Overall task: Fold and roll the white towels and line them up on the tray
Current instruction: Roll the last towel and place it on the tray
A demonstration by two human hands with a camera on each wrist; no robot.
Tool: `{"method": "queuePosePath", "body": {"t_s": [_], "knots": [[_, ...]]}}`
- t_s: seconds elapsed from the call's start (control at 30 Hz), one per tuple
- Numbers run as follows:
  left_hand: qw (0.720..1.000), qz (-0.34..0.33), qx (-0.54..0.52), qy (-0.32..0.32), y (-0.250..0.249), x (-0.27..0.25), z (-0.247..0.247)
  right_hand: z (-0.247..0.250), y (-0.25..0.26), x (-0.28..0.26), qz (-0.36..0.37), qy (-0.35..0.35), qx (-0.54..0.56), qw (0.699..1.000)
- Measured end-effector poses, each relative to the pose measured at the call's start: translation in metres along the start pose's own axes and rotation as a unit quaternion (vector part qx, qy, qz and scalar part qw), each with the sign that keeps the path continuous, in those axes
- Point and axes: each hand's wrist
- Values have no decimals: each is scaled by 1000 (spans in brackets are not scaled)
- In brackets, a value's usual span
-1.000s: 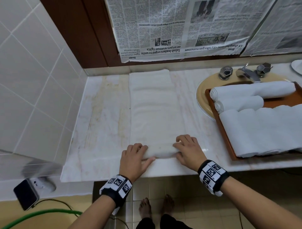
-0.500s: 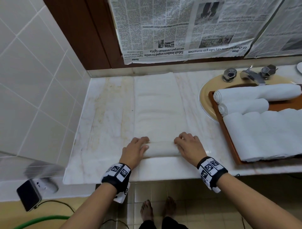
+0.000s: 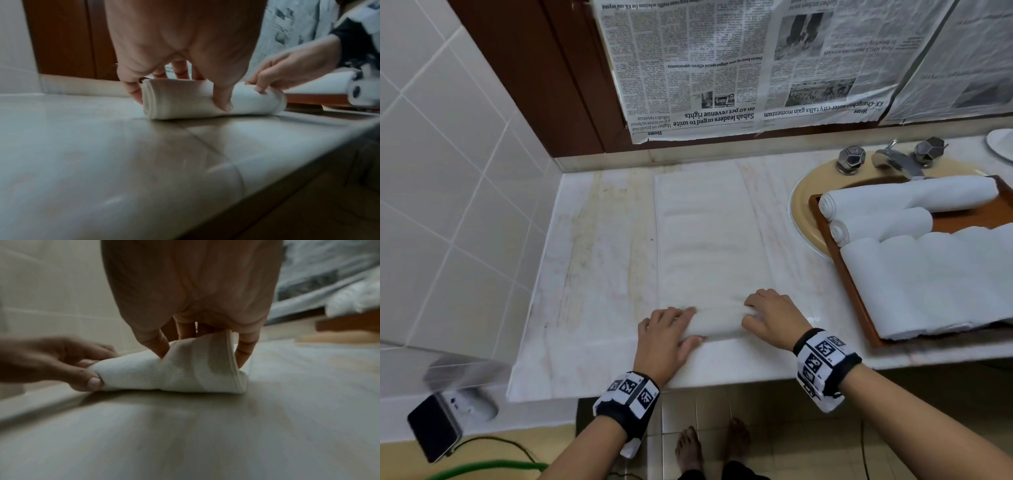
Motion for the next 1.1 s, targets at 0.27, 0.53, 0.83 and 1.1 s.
{"method": "queuePosePath", "body": {"t_s": [0.27,0.53,0.83,1.1], "knots": [[976,45,-146,156,17,22,10,-11,-11,-15,118,-46,-85,988],[998,22,-48,26,-7,4,12,-5,-6,-3,-9,56,22,998],[994,-34,41,92,-13,3,12,0,1,-8,39,3,3,999],[965,19,-84,246,-7,37,27,-31,11,-38,105,-76,-118,985]]}}
Point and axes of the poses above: each hand's wrist, its own x-axis towards the middle knuckle, its own z-axis out of the back of the hand, y = z × x, and after that the axes turned 6 degrees about x, right-handed
